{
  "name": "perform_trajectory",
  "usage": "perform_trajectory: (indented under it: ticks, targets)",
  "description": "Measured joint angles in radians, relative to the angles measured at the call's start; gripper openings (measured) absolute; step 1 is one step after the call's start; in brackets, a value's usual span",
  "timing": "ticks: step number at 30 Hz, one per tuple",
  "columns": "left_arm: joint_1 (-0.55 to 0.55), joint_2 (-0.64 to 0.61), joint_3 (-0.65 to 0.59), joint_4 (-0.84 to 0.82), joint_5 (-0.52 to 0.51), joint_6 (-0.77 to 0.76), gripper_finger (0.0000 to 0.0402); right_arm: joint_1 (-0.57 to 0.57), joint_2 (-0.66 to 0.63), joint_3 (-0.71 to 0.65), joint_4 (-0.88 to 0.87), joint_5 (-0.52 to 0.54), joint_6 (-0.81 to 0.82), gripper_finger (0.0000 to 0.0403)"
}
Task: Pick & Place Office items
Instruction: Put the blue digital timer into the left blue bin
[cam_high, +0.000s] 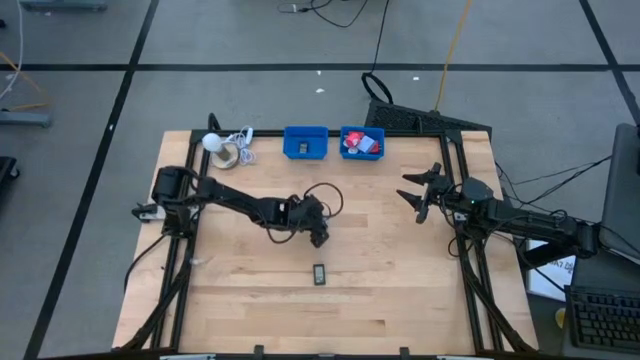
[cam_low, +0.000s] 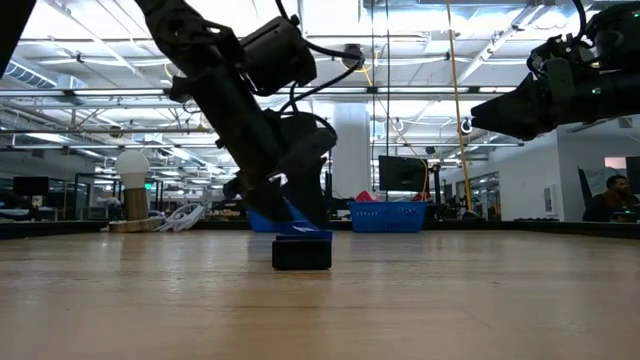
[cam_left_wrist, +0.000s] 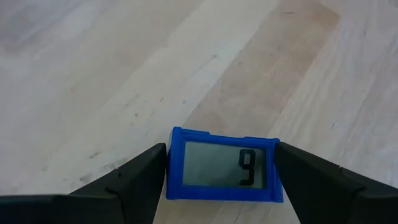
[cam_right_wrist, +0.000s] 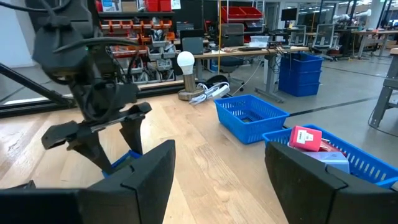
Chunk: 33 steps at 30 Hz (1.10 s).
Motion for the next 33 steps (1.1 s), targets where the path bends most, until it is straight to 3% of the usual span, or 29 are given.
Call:
perform_trajectory:
  ticks: [5, 10, 16, 24, 33]
  targets:
    - [0.035, -0.019, -0.002, 0.05, 0.087, -0.141, 0.0294, 0.0, 0.0, 0.0, 0.0, 0.001, 0.0, 0.0238]
    - [0.067, -0.024, -0.001, 0.112, 0.161, -0.129, 0.0294, 0.0, 0.002, 0.0, 0.002, 0.0, 0.0, 0.0238]
    - [0.085, -0.024, -0.001, 0.122, 0.185, 0.185, 0.0294, 0.0, 0.003, 0.0, -0.002, 0.0, 0.0, 0.0238]
    - [0.056, -0.024, -0.001, 0.087, 0.186, 0.752, 0.0294, 0.0, 0.003, 0.0, -0.002, 0.0, 0.0, 0.0238]
    - [0.054, 0.042, 0.004, 0.126, 0.278, 0.77, 0.0294, 0.0, 0.003, 0.0, -0.002, 0.0, 0.0, 0.0238]
